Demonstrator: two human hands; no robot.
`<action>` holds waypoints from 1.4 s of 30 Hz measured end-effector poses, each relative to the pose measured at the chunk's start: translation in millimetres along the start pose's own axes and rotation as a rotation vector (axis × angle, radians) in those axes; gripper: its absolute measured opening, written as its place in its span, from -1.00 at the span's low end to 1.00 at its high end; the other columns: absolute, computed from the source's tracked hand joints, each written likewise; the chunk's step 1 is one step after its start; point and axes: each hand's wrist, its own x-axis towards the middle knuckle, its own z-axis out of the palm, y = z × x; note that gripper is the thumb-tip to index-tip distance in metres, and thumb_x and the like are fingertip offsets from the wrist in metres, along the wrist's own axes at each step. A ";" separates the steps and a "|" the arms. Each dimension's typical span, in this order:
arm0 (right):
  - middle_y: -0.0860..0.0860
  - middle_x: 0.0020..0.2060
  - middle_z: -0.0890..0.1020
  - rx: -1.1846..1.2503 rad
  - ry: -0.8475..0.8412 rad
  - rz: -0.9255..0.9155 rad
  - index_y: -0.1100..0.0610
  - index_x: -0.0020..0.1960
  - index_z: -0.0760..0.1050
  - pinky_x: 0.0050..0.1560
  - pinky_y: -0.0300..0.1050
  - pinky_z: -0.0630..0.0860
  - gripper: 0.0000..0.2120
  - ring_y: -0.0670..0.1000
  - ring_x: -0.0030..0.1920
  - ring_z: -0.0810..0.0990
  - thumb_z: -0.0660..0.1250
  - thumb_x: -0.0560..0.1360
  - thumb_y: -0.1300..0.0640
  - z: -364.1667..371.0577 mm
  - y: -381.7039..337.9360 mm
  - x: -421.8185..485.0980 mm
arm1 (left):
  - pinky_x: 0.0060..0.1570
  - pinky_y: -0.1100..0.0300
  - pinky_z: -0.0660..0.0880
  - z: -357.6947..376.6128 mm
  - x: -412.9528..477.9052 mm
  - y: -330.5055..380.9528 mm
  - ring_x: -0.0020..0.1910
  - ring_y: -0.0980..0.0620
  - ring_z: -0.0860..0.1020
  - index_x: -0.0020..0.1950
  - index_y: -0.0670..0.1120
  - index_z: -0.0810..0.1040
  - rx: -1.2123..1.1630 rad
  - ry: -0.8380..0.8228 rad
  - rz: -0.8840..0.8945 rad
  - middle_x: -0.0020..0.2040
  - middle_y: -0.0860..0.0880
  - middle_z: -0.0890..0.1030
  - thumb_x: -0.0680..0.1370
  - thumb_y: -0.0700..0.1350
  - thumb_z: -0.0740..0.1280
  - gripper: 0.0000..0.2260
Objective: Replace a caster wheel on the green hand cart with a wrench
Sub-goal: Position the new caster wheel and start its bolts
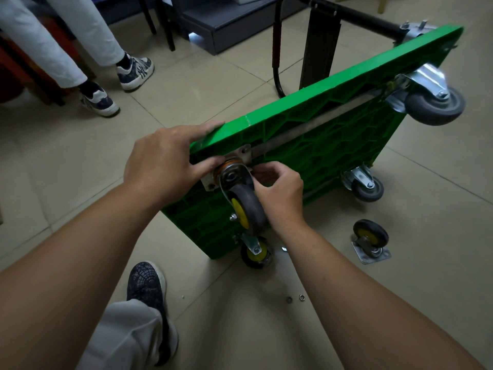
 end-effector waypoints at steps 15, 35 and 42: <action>-0.03 -0.18 0.64 -0.206 0.000 -0.344 0.13 -0.08 0.59 -0.08 -0.14 0.56 -0.86 -0.04 -0.12 0.61 0.52 0.40 0.22 -3.5 9.3 6.1 | -0.09 0.01 0.46 -0.7 0.3 -0.5 0.10 -0.20 0.61 0.51 0.39 0.33 -0.001 -0.002 -0.016 0.23 -0.05 0.67 0.53 0.25 0.39 -0.44; -0.04 -0.26 0.73 0.293 -0.150 0.375 0.13 -0.15 0.69 -0.21 -0.19 0.52 -0.76 -0.06 -0.17 0.68 0.48 0.49 -0.05 0.5 -5.4 4.2 | -0.06 0.00 0.49 -0.1 0.1 0.5 0.10 -0.21 0.62 0.50 0.38 0.35 -0.008 0.007 -0.023 0.22 -0.05 0.68 0.52 0.23 0.42 -0.44; -0.06 -0.28 0.71 0.118 -0.108 0.104 0.09 -0.16 0.68 -0.23 -0.30 0.57 -0.89 -0.15 -0.24 0.68 0.57 0.41 0.08 -9.2 -1.2 7.2 | -0.07 0.01 0.48 -0.1 -0.4 0.8 0.09 -0.19 0.61 0.51 0.38 0.33 -0.008 -0.004 -0.018 0.24 -0.05 0.67 0.53 0.23 0.42 -0.43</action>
